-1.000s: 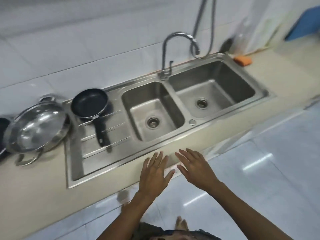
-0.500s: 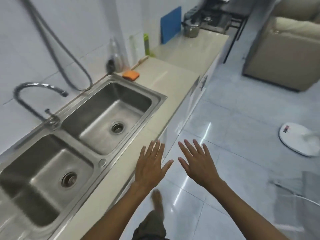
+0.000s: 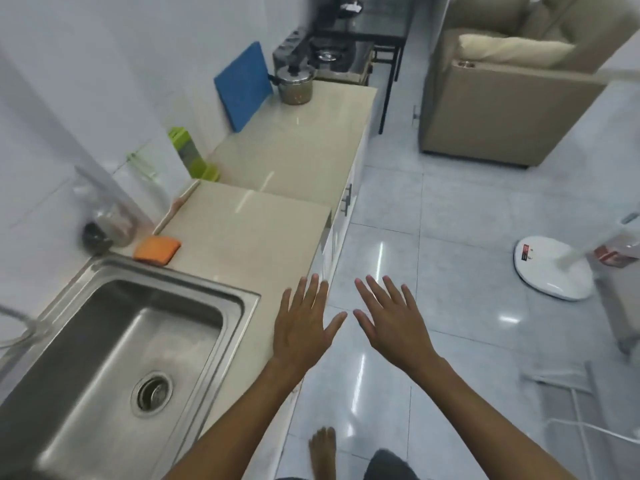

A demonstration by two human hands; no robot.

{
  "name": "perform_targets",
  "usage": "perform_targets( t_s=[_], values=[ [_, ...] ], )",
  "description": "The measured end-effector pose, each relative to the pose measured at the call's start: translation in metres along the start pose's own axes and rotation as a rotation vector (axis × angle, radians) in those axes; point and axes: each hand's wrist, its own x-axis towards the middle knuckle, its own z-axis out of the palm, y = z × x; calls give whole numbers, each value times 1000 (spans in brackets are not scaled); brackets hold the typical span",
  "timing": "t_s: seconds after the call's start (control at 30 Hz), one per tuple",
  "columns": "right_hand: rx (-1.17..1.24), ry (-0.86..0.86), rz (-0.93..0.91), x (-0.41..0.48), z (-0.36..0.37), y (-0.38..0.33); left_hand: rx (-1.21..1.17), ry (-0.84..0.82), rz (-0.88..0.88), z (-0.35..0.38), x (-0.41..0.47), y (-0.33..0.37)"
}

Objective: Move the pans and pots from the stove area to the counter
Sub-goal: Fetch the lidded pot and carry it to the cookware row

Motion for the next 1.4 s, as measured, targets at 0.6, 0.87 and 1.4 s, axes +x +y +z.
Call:
perform_targets(
  t_s=[0.6,0.87,1.4],
  values=[
    [-22,-141,41,359,-29,259,0,-97,-5,48,437,43],
    [-53,-203,-120,555,-44,322,-47,-65,-187,42,610,26],
    [-80,-154,-351,964,-69,361,-95,28,-608,34,917,-117]
  ],
)
